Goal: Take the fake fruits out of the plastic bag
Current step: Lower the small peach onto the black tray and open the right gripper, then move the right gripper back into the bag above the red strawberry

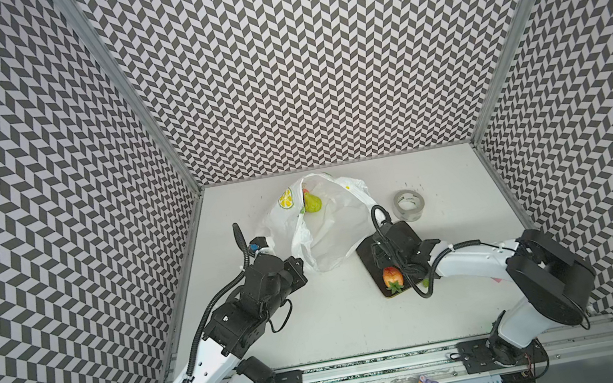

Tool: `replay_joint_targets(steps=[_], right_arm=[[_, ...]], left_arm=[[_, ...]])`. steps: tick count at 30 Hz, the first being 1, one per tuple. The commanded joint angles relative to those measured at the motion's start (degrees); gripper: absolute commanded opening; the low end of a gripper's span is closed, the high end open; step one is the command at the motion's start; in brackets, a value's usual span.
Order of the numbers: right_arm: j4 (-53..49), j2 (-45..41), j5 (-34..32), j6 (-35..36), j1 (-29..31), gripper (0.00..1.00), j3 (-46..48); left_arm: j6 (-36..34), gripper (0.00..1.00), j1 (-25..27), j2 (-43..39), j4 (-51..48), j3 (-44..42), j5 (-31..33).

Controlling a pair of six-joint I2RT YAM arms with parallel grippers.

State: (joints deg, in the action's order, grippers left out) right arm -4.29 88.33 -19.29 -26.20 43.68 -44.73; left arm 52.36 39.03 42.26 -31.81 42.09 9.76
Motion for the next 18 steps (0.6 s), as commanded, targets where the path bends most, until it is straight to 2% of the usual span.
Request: replay_joint_targets(steps=[1, 7, 13, 16, 18], right_arm=[[-0.34, -5.68, -0.50, -0.55, -0.26, 0.62, -0.79], [-6.52, -15.97, 0.88, -3.09, -0.31, 0.61, -0.17], [-12.90, -28.82, 6.60, -8.74, -0.26, 0.49, 0.73], [-11.45, -34.24, 10.37, -8.34, -0.25, 0.41, 1.61], [-8.03, -36.39, 16.30, -4.38, -0.11, 0.40, 2.10]], left_arm=[[0.10, 0.00, 0.34, 0.19, -0.97, 2.21, 0.61], [0.11, 0.00, 0.34, 0.98, -0.64, 2.67, 1.01], [-0.33, 0.00, 0.30, 1.87, -0.29, 3.29, 1.41], [-0.59, 0.00, 0.34, 2.18, -0.09, 3.44, 1.36], [-0.79, 0.00, 0.39, 2.46, -0.09, 3.51, 1.23]])
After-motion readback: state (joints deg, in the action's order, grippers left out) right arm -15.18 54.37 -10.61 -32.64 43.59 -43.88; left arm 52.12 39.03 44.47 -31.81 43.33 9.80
